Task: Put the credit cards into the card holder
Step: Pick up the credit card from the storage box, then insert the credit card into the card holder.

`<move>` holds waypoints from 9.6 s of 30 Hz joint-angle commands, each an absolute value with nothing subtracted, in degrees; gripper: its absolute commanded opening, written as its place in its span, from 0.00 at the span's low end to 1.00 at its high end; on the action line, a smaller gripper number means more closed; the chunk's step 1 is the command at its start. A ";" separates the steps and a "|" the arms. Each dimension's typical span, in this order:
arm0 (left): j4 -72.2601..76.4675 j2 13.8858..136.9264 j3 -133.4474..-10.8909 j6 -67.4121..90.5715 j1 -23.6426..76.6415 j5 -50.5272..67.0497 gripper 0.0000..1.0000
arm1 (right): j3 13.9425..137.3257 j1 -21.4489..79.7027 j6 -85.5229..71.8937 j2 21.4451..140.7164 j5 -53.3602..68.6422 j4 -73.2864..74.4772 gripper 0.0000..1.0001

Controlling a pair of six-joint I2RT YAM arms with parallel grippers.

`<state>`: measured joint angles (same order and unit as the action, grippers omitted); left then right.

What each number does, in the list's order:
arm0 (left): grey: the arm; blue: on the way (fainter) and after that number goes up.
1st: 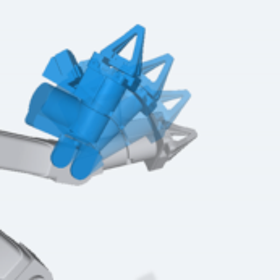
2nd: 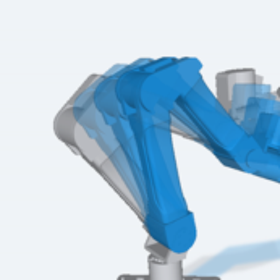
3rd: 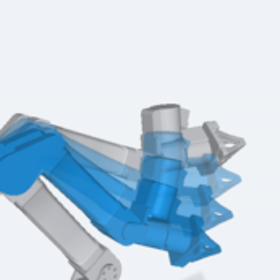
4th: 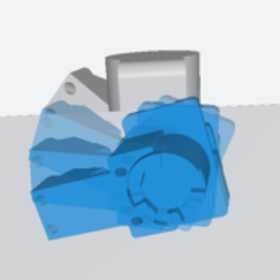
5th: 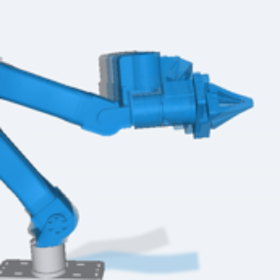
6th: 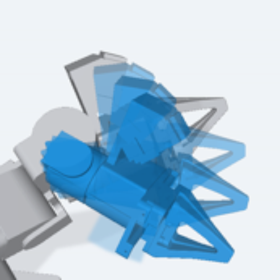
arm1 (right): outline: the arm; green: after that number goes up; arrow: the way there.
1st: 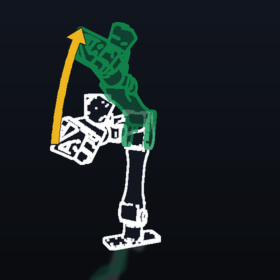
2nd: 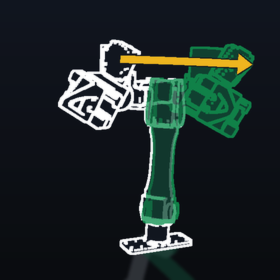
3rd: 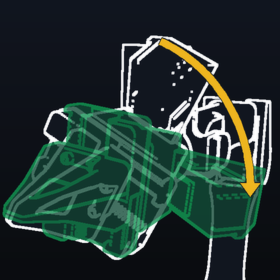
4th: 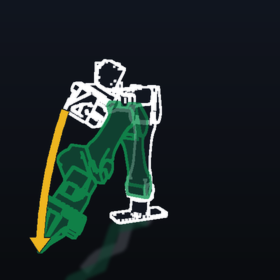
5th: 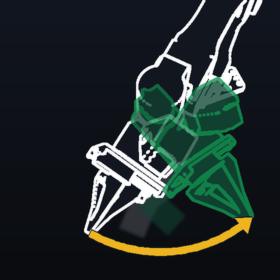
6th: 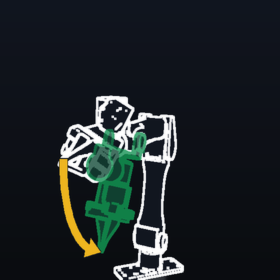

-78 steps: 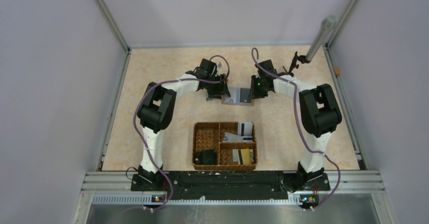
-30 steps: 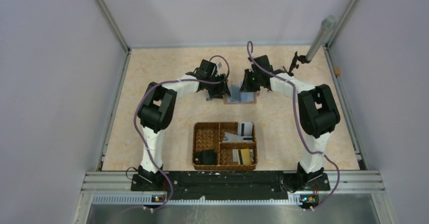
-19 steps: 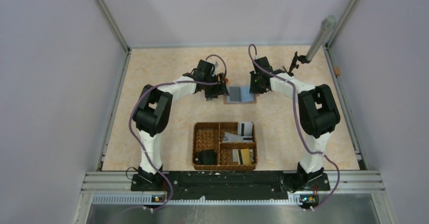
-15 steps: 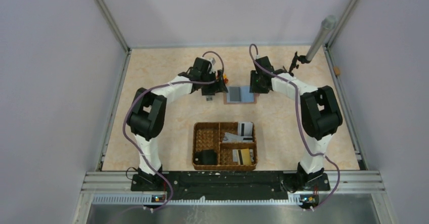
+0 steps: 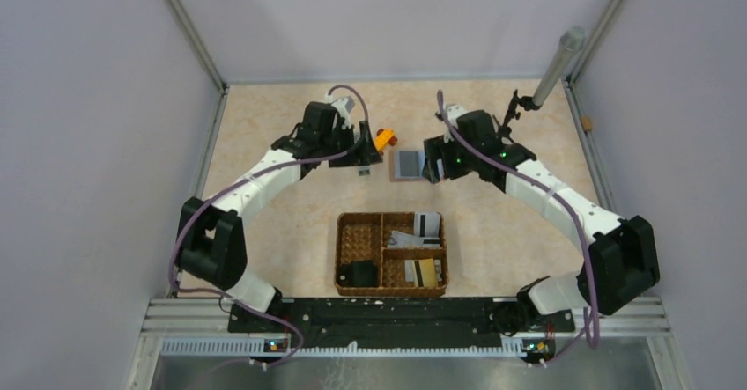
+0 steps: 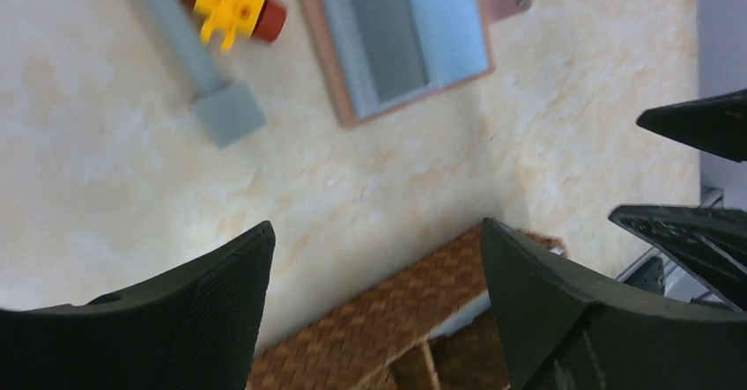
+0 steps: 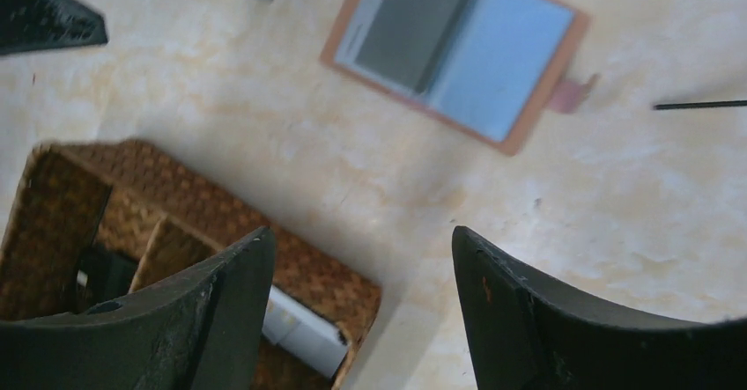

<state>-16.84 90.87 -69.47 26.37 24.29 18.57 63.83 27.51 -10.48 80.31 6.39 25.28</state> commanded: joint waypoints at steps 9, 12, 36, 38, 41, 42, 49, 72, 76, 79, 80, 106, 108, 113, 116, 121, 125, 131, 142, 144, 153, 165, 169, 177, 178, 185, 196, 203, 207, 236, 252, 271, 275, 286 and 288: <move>-36.88 69.53 -52.87 23.54 22.67 18.62 0.91 | 55.40 39.79 -4.34 74.20 7.15 33.08 0.73; -39.08 65.77 -51.13 23.08 22.68 20.28 0.92 | 54.74 41.23 -3.88 74.47 5.93 33.04 0.73; -36.21 66.07 -41.25 27.08 25.75 18.91 0.77 | 57.60 48.12 -1.31 81.55 -17.99 32.93 0.67; -36.21 66.31 -41.19 26.98 25.72 18.82 0.77 | 57.84 48.19 -1.02 80.18 -17.83 32.72 0.64; -36.26 66.49 -41.05 26.89 25.73 18.93 0.77 | 58.57 48.28 -0.79 79.17 -17.07 33.28 0.60; -36.29 66.43 -41.07 26.89 25.75 18.92 0.77 | 58.88 48.26 -0.76 79.13 -16.77 33.62 0.59; -36.81 66.14 -41.39 26.63 25.75 18.55 0.77 | 58.49 48.26 -0.29 78.95 -13.13 32.78 0.41; -41.38 63.64 -50.19 20.94 25.70 16.78 0.78 | 68.34 49.39 3.16 76.56 -1.90 44.74 0.00; -38.06 61.09 -51.39 19.13 25.72 18.70 0.79 | 70.85 49.41 3.23 75.37 -0.19 45.53 0.00; -33.51 59.48 -52.64 18.19 25.75 22.15 0.80 | 73.47 48.52 3.72 74.60 3.94 45.38 0.00; -31.61 59.15 -52.91 17.97 25.83 24.14 0.81 | 74.23 47.67 3.89 74.45 6.63 45.21 0.00; -7.88 64.70 -49.72 22.22 34.99 50.64 0.00 | 69.78 33.54 -4.94 74.59 44.05 28.45 0.50; 0.00 63.75 -46.70 27.02 35.00 48.71 0.00 | 64.90 31.15 -11.71 72.18 45.47 20.09 0.63; 18.32 61.77 -40.16 38.65 35.03 39.87 0.00 | 54.16 29.40 -24.37 67.30 47.49 0.26 0.68; 25.48 61.57 -38.23 42.06 34.99 37.15 0.00 | 49.62 29.40 -30.87 66.00 48.32 -9.43 0.66; 32.70 62.99 -36.78 45.78 35.06 37.09 0.00 | 46.70 29.38 -36.02 66.96 48.76 -16.64 0.59; 33.65 64.55 -36.61 46.73 34.99 37.84 0.00 | 46.72 29.36 -37.65 68.13 48.09 -19.57 0.21; 21.03 66.93 -43.24 39.97 34.69 32.41 0.60 | 52.11 27.54 -32.67 70.44 37.43 -11.22 0.00; -2.06 90.05 -66.62 38.48 26.43 24.16 0.84 | 66.58 19.45 -23.76 88.69 23.84 1.44 0.00; -3.69 95.12 -70.79 38.09 25.86 25.03 0.82 | 68.29 18.28 -23.44 92.68 24.17 1.51 0.00; -13.32 112.33 -86.54 35.22 25.65 23.01 0.73 | 74.49 14.04 -22.50 106.11 28.63 1.29 0.00; -16.93 119.01 -90.77 33.67 25.62 21.02 0.64 | 79.04 12.80 -21.88 114.79 31.38 1.08 0.00; -17.22 119.65 -90.79 33.57 25.64 21.05 0.63 | 79.02 12.69 -21.40 115.62 30.78 1.55 0.00; -17.23 121.21 -90.92 33.74 25.66 22.21 0.60 | 78.44 12.71 -21.46 117.03 31.24 1.56 0.00; -17.32 121.36 -90.89 33.75 25.64 22.22 0.60 | 78.34 12.73 -21.52 117.19 31.35 1.58 0.00; -17.61 122.63 -90.08 33.66 25.75 22.41 0.56 | 77.66 12.72 -22.76 118.14 32.14 1.98 0.00; -18.46 123.46 -88.67 32.78 25.75 20.56 0.40 | 76.26 12.50 -27.40 119.38 33.65 0.43 0.00; -18.80 124.22 -88.25 32.34 25.74 19.58 0.30 | 75.01 12.57 -28.80 119.71 35.00 -1.49 0.00; -18.90 124.45 -87.94 32.28 25.75 19.11 0.26 | 74.04 12.57 -29.40 119.62 35.34 -1.81 0.00; -18.68 124.88 -87.20 32.52 25.73 18.98 0.20 | 70.12 14.19 -31.84 121.86 39.00 -2.89 0.00; -18.55 124.96 -87.01 32.61 25.70 18.85 0.19 | 68.72 15.08 -30.30 119.90 34.82 4.96 0.00; -17.41 124.89 -86.93 32.48 25.66 20.25 0.19 | 74.70 16.89 -29.24 124.33 35.16 9.00 0.00; -17.40 124.82 -87.02 32.43 25.64 20.30 0.19 | 75.94 17.12 -29.31 125.42 34.95 9.64 0.00; -17.03 123.59 -85.97 32.18 25.04 19.60 0.18 | 81.65 17.60 -26.08 124.16 31.57 15.45 0.24; -16.97 123.57 -85.80 32.17 24.91 19.68 0.17 | 82.98 17.65 -24.89 123.21 30.47 17.36 0.29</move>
